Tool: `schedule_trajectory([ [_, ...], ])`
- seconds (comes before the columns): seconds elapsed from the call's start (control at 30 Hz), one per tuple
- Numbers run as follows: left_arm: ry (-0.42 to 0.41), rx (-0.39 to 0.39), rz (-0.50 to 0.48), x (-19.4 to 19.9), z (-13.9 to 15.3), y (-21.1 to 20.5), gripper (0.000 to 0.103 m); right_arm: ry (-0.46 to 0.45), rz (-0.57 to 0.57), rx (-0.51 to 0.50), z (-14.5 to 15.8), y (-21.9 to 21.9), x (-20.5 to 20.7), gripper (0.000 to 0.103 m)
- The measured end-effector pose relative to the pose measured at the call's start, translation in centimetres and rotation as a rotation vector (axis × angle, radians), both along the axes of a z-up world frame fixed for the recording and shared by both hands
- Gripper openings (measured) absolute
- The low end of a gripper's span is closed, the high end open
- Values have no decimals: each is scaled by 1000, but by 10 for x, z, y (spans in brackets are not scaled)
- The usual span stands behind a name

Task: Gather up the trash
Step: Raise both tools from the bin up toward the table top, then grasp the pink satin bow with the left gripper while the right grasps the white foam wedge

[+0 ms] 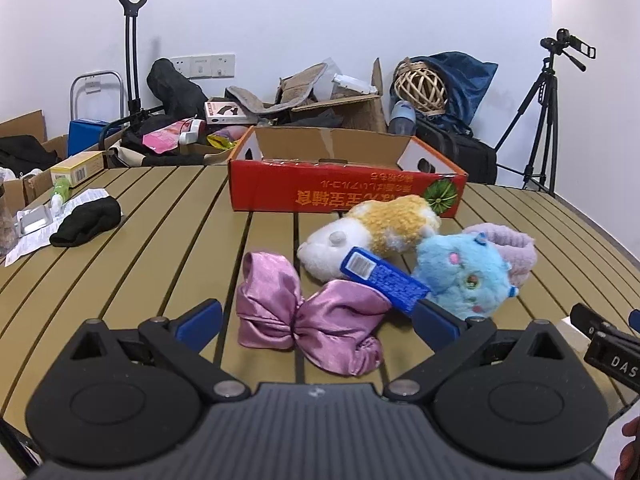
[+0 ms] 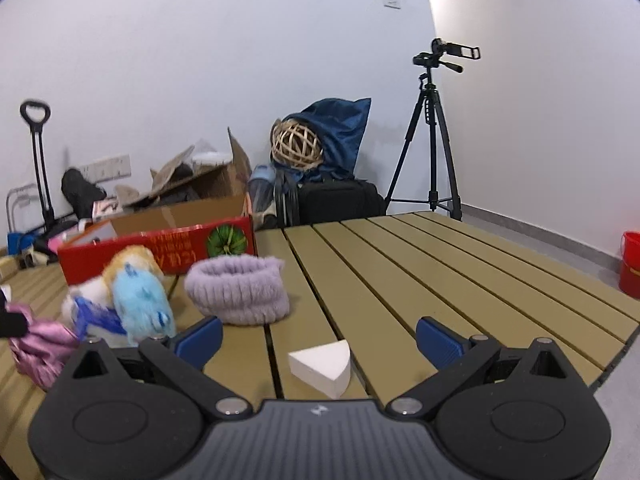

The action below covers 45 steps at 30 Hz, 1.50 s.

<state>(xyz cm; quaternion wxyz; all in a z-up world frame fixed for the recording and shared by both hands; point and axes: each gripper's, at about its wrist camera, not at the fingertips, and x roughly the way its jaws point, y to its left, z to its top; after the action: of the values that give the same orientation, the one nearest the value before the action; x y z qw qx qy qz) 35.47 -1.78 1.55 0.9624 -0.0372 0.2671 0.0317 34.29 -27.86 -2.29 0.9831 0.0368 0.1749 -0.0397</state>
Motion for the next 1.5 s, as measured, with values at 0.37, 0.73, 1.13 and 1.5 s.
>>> schedule_trajectory([
  [0.37,23,10,-9,9,-9,2,103,56,36,-33,-21,1,21,59],
  [0.73,59,8,3,22,-18,8,103,49,42,-17,-20,-2,15,32],
  [1.13,75,4,9,38,-26,12,103,-1,10,53,-9,-26,-18,32],
  [1.5,127,-34,3,58,-41,14,103,7,-3,63,-14,-32,-20,32],
])
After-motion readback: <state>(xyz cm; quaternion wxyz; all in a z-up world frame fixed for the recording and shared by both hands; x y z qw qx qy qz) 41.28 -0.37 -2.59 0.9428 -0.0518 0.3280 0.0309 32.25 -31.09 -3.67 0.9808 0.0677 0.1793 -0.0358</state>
